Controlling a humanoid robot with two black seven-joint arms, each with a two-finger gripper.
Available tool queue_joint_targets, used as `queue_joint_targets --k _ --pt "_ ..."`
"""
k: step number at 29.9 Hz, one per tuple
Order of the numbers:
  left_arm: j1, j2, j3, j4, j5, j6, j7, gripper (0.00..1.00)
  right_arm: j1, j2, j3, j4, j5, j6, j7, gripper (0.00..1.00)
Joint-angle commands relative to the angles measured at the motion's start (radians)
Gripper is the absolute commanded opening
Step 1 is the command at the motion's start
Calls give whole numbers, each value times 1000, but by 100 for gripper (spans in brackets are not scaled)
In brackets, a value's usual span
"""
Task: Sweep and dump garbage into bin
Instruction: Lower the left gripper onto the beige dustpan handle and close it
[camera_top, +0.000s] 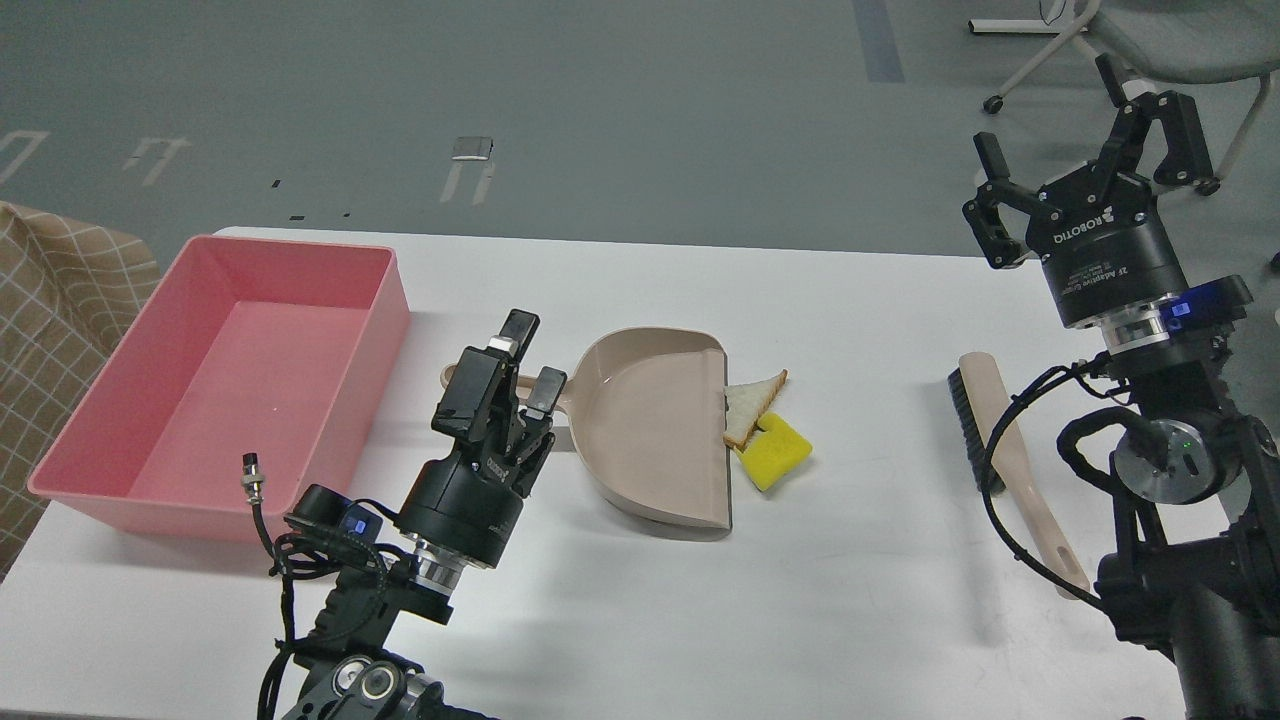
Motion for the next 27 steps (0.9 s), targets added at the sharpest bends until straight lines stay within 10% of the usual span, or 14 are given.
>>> queue_joint_targets --k 1,27 --pt "11 0 -2 3 0 19 6 99 0 0 5 1 0 0 1 100" --pt "11 0 3 167 47 206 4 99 -17 0 31 1 0 0 -1 100"
